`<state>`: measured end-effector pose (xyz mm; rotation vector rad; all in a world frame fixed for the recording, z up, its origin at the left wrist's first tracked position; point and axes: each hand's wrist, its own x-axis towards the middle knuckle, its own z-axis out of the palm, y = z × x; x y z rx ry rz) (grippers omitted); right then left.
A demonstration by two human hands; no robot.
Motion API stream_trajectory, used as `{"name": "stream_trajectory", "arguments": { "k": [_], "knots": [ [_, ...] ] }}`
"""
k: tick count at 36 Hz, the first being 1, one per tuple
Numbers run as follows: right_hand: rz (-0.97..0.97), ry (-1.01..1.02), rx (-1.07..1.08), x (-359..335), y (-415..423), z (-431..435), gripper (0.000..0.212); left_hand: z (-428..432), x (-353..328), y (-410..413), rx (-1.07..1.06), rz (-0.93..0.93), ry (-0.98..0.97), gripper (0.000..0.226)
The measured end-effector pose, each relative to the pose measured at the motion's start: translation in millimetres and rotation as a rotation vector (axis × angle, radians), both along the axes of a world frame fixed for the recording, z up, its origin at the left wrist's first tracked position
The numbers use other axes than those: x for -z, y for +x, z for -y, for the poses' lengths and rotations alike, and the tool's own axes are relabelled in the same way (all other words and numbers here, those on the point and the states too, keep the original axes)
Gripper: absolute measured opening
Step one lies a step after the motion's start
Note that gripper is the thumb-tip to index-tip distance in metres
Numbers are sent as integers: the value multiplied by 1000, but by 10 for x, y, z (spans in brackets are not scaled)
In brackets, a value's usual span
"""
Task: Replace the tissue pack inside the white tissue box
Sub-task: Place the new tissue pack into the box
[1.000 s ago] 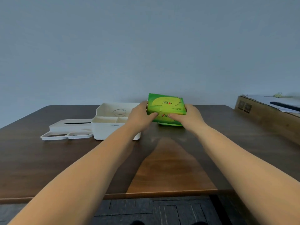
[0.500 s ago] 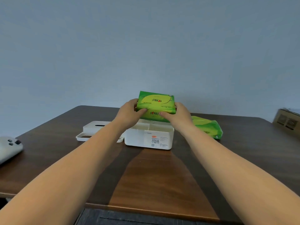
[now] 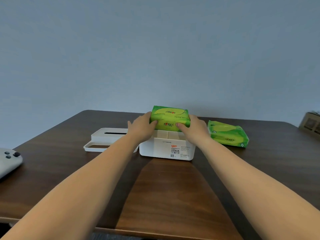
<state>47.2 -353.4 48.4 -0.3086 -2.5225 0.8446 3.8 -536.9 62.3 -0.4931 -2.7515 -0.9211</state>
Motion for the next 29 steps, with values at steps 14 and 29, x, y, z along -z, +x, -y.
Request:
{"name": "stream_trajectory", "arguments": {
  "k": [14, 29],
  "knots": [
    [121, 122, -54, 12, -106, 9, 43, 22, 42, -17, 98, 6, -1, 28],
    [232, 152, -71, 6, -128, 1, 38, -25, 118, -28, 41, 73, -11, 33]
  ]
}}
